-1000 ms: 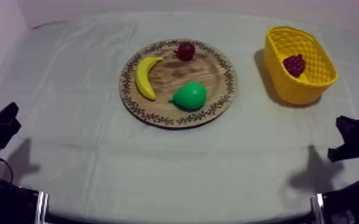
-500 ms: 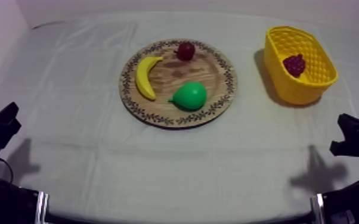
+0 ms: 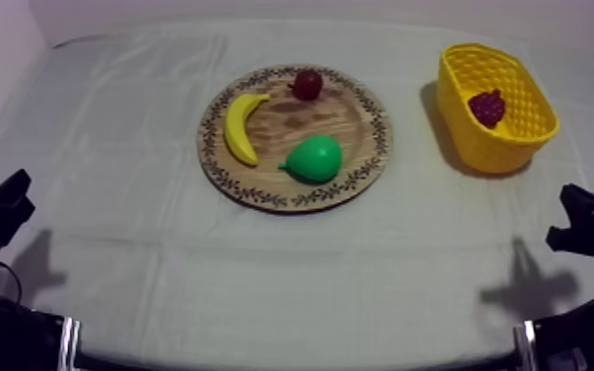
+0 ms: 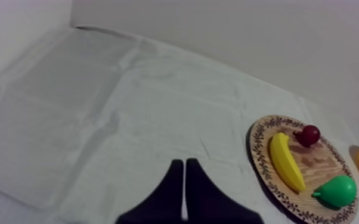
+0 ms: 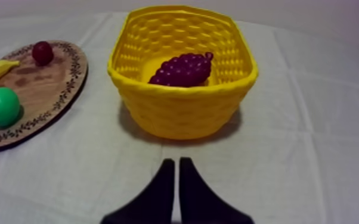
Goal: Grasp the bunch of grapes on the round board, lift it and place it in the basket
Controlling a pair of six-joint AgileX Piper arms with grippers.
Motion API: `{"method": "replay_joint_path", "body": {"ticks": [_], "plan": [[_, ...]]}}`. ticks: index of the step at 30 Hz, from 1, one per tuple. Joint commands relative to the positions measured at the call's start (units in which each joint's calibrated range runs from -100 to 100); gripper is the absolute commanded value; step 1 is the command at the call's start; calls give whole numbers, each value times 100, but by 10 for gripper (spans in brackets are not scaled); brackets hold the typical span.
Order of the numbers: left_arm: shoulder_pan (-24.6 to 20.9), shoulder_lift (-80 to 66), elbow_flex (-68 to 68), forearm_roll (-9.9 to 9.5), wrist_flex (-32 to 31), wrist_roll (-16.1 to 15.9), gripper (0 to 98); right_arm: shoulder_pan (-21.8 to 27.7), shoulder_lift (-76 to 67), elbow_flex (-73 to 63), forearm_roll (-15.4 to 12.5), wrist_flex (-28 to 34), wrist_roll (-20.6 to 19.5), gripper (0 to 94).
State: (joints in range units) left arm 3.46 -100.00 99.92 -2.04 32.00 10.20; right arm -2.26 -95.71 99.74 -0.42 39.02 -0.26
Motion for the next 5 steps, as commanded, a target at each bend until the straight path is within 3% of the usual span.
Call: {"method": "replay_joint_path", "body": {"ticks": [1, 5], "plan": [[-2, 0, -3, 1, 1, -1, 1, -6, -5, 3, -14, -13, 8, 3], [-2, 0, -3, 1, 1, -2, 1, -10, -5, 3, -14, -14, -9, 3]]}}
